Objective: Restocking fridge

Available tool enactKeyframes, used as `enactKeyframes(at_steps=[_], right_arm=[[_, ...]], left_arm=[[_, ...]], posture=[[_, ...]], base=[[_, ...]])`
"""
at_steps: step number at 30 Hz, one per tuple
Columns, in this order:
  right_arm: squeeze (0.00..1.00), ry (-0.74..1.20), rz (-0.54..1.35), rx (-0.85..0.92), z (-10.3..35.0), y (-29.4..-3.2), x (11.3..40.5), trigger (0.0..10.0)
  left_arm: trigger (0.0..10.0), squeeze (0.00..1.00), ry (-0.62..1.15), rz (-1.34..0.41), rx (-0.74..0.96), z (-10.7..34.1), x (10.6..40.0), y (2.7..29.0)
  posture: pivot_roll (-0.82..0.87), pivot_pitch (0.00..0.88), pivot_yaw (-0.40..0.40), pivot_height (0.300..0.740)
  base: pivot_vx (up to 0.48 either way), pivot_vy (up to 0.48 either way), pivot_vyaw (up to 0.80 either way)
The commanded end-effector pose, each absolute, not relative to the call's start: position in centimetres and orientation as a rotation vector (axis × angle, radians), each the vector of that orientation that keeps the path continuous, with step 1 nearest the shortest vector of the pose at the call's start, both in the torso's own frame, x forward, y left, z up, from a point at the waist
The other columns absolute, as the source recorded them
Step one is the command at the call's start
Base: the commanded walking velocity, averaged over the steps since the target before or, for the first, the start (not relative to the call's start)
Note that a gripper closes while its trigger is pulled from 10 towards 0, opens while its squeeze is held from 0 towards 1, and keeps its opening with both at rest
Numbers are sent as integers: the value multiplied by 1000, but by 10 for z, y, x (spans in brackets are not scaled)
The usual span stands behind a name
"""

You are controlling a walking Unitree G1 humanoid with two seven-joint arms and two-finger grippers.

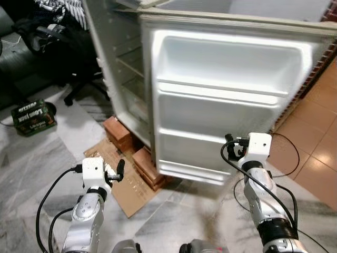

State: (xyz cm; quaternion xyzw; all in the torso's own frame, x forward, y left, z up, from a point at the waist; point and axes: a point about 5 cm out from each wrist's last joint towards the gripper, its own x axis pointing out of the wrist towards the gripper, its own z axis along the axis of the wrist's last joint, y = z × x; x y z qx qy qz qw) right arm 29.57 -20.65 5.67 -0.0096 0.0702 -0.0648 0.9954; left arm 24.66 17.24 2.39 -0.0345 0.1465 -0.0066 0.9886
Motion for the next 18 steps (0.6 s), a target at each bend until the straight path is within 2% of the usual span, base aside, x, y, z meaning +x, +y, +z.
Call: enactKeyframes(at_steps=[1, 4, 12, 18], right_arm=[[0, 142, -106, -11, 56, -201, 296, 10000], [0, 141, -106, -11, 56, -200, 296, 10000], [0, 132, -113, 0, 59, -199, 299, 10000], [0, 116, -82, 41, 65, -185, 308, 10000]], left_arm=[[10000, 0, 300, 7, -56, 24, 245, 179], [10000, 0, 295, 9, -61, 24, 245, 179], [10000, 0, 289, 25, -75, 26, 246, 180], [10000, 0, 294, 25, -69, 27, 242, 183]], posture=[[21, 68, 21, 740], [21, 69, 19, 740], [26, 77, 19, 740], [46, 100, 19, 740]], base=[[0, -412, 0], [0, -389, 0], [0, 0, 0], [0, 0, 0]])
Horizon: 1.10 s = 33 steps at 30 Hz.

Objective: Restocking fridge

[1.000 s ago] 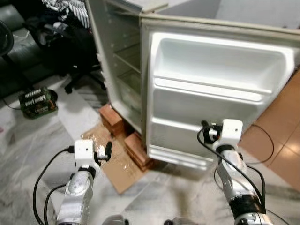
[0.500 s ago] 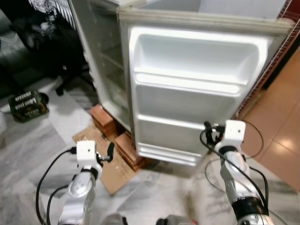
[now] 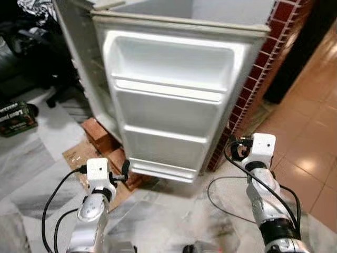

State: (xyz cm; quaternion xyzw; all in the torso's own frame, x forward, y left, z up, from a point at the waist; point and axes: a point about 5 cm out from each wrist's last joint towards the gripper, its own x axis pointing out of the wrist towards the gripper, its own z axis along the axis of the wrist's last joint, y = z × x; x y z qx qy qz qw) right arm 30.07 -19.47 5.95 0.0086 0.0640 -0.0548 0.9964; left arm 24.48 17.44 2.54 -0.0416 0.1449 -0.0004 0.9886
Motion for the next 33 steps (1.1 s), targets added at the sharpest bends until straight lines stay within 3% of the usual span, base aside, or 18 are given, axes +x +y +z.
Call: enactKeyframes(at_steps=[1, 12, 30, 31, 32, 33], right_arm=[[0, 107, -63, 49, 68, -180, 310, 10000], [0, 121, 36, 57, 70, -156, 323, 10000], [0, 100, 34, 100, 90, -118, 350, 10000], [0, 91, 29, 106, 92, -118, 351, 3961], [0, 87, 24, 104, 93, -118, 351, 0], [0, 87, 24, 104, 93, -118, 351, 0]], left_arm=[[10000, 0, 296, 28, -67, 27, 240, 184], [10000, 0, 300, 58, -55, 32, 232, 192], [10000, 0, 314, 108, -51, 36, 219, 200], [10000, 0, 316, 102, -50, 35, 220, 199], [10000, 0, 317, 100, -50, 35, 221, 198], [10000, 0, 317, 100, -50, 35, 221, 198]], posture=[[51, 104, 19, 740], [104, 119, -2, 740], [146, 121, -23, 740], [139, 116, -22, 740], [137, 115, -21, 740], [137, 115, -21, 740]], base=[[0, 0, 0], [0, 0, 0], [0, 0, 0], [0, 0, 0], [0, 0, 0], [0, 0, 0]])
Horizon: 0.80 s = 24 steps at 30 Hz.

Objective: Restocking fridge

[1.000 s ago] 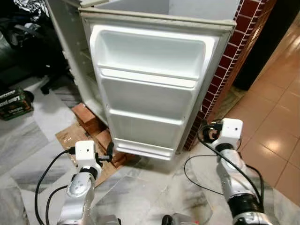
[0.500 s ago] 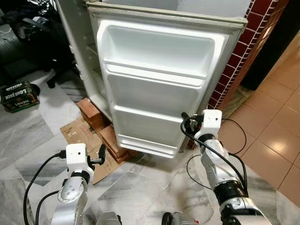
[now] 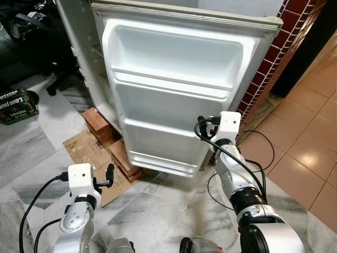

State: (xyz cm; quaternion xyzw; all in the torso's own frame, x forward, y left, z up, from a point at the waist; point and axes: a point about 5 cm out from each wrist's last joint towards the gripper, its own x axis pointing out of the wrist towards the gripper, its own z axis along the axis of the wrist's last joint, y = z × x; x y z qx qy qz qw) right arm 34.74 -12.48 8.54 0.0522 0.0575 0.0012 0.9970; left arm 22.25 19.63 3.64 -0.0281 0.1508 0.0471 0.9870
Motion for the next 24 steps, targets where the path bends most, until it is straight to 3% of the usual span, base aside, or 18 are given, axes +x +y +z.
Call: enactKeyframes(at_steps=[1, 24], right_arm=[[0, 80, 16, 114, 96, -116, 354, 0], [0, 57, 15, 135, 104, -109, 359, 0]], left_arm=[[10000, 0, 318, 94, -48, 35, 223, 197], [10000, 0, 317, 89, -48, 36, 226, 196]], posture=[[132, 111, -19, 740], [127, 107, -17, 740]], base=[[0, 0, 0], [0, 0, 0]])
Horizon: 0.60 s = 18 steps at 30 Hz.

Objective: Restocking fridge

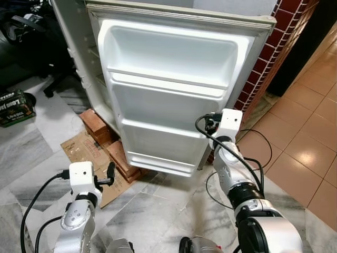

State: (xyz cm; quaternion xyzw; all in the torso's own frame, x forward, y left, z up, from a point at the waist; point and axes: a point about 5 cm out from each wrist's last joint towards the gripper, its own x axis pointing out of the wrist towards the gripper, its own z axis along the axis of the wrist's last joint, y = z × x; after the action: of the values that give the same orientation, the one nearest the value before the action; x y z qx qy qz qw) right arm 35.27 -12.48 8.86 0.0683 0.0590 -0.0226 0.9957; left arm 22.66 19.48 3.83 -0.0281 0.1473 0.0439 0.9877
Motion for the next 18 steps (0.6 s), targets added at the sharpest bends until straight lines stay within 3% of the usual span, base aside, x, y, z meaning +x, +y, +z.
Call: enactKeyframes(at_steps=[1, 12, 14, 18], right_arm=[[0, 57, 15, 135, 104, -109, 359, 0], [0, 57, 15, 135, 104, -109, 359, 0], [0, -30, 86, 302, 134, -98, 374, 0], [0, -115, 216, 353, 149, -91, 371, 0]], left_arm=[[10000, 0, 317, 89, -48, 36, 226, 196], [10000, 0, 317, 89, -48, 36, 226, 196], [10000, 0, 320, 95, -37, 34, 224, 195], [10000, 0, 322, 97, -32, 33, 223, 196]], posture=[[127, 107, -17, 740], [127, 107, -17, 740], [135, 118, -21, 740], [124, 123, -11, 740]], base=[[0, 0, 0], [0, 0, 0], [0, 0, 0], [0, 0, 0]])
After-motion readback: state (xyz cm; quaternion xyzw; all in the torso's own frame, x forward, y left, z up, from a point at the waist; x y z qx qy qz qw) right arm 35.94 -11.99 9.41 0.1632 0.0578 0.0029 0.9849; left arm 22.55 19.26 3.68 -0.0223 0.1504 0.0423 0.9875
